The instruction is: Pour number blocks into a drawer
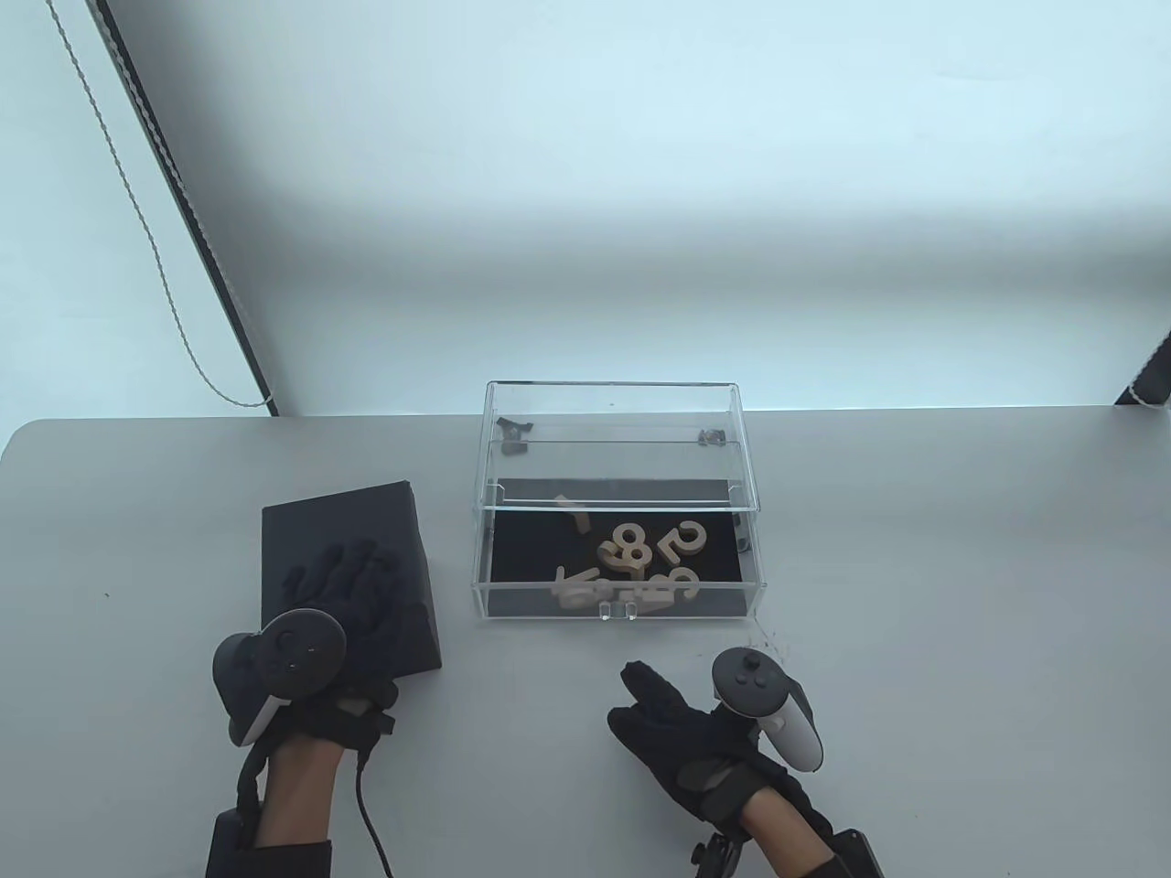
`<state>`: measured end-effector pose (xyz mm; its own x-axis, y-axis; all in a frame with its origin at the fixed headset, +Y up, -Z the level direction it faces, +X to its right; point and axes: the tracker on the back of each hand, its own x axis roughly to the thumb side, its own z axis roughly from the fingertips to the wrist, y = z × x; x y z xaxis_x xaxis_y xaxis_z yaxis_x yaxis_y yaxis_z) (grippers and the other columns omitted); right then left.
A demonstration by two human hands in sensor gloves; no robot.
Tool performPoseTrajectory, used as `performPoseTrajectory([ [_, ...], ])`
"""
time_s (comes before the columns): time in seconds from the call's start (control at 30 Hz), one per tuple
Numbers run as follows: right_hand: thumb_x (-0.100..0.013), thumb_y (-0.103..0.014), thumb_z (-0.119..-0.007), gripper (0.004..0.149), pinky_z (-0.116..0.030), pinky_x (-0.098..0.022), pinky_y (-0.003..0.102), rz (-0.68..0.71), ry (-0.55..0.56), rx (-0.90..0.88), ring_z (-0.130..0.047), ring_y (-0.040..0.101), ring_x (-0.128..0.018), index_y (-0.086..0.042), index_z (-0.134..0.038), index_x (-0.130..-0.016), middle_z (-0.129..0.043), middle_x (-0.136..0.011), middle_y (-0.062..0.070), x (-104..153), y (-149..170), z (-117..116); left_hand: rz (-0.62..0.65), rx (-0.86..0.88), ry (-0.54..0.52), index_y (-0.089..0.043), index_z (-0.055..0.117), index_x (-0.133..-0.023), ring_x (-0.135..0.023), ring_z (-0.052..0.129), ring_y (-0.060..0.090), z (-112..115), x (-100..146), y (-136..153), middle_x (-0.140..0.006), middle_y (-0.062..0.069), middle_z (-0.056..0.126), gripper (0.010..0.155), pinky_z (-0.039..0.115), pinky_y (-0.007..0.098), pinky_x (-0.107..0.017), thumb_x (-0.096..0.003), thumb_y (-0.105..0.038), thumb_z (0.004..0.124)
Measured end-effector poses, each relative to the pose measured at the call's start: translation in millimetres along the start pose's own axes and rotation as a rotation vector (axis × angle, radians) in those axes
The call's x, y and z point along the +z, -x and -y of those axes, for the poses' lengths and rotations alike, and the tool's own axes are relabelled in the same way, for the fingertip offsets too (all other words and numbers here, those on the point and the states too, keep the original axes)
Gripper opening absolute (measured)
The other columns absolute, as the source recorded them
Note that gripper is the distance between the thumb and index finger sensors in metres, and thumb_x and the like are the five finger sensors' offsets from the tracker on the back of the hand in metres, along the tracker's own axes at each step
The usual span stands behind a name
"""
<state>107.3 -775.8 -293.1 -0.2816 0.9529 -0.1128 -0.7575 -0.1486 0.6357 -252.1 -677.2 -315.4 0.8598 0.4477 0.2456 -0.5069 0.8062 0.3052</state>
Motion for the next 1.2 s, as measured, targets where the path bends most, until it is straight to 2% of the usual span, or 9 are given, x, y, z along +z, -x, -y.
performPoseTrajectory([
  [0.1,-0.050,-0.063,-0.062,0.090,-0.037,-0.069,0.071,0.015,0.082,-0.108,-0.028,0.058,-0.098,-0.010,-0.011,-0.103,-0.004,-0.107,0.027,-10.2,0.5,-1.5,0.031,0.017,0.025,-0.022,0.067,-0.100,-0.105,0.055,0.041,4.1,3.1,-14.2,-0.114,0.013,0.067,0.062,0.036,0.067,-0.076,-0.0476,-0.053,0.065],
  [0.2,-0.051,-0.063,-0.062,0.091,-0.036,-0.069,0.071,-0.005,0.079,-0.147,-0.026,0.059,-0.097,-0.011,-0.008,-0.102,0.000,-0.106,0.027,-24.8,1.5,-1.6,0.073,0.009,0.047,-0.022,0.067,-0.101,-0.105,0.055,0.041,9.5,7.1,-26.8,-0.114,0.010,0.067,0.062,0.036,0.067,-0.076,-0.0476,-0.053,0.064],
  [0.3,-0.051,-0.063,-0.060,0.090,-0.037,-0.069,0.070,0.000,0.085,-0.128,-0.027,0.059,-0.097,-0.011,-0.007,-0.102,0.002,-0.105,0.027,-37.1,2.3,-2.2,0.083,0.029,0.065,-0.022,0.067,-0.101,-0.105,0.055,0.041,12.9,10.0,-32.7,-0.114,0.010,0.067,0.062,0.036,0.066,-0.076,-0.0476,-0.053,0.065],
  [0.5,-0.052,-0.062,-0.060,0.091,-0.037,-0.070,0.068,0.010,0.121,-0.200,-0.024,0.059,-0.097,-0.011,-0.003,-0.101,0.008,-0.103,0.024,-54.5,4.2,-0.3,0.098,0.082,0.073,-0.021,0.067,-0.101,-0.105,0.055,0.042,12.6,12.5,-39.1,-0.113,0.013,0.067,0.062,0.038,0.065,-0.076,-0.0476,-0.053,0.065],
  [0.7,-0.053,-0.062,-0.060,0.091,-0.038,-0.070,0.067,0.029,0.129,-0.235,-0.023,0.057,-0.098,-0.011,-0.001,-0.100,0.010,-0.101,0.024,-60.4,7.7,0.1,0.128,0.106,0.077,-0.021,0.067,-0.101,-0.104,0.056,0.042,11.3,14.1,-49.7,-0.113,0.013,0.067,0.062,0.039,0.065,-0.076,-0.0476,-0.053,0.065],
  [1.03,-0.053,-0.061,-0.060,0.090,-0.037,-0.069,0.068,0.089,0.237,-0.272,-0.017,0.052,-0.100,-0.012,-0.002,-0.100,0.010,-0.101,0.024,-63.4,9.3,-8.9,0.115,0.145,0.134,-0.020,0.067,-0.101,-0.104,0.055,0.042,24.5,13.0,-53.4,-0.113,0.014,0.067,0.062,0.037,0.064,-0.076,-0.0477,-0.053,0.065],
  [1.2,-0.053,-0.060,-0.061,0.089,-0.039,-0.069,0.068,0.075,0.264,-0.272,-0.018,0.051,-0.101,-0.012,-0.003,-0.100,0.009,-0.101,0.023,-73.4,8.0,-0.2,0.126,0.140,0.141,-0.020,0.066,-0.101,-0.104,0.055,0.042,25.7,14.7,-56.6,-0.113,0.014,0.067,0.062,0.037,0.064,-0.076,-0.0477,-0.053,0.065],
])
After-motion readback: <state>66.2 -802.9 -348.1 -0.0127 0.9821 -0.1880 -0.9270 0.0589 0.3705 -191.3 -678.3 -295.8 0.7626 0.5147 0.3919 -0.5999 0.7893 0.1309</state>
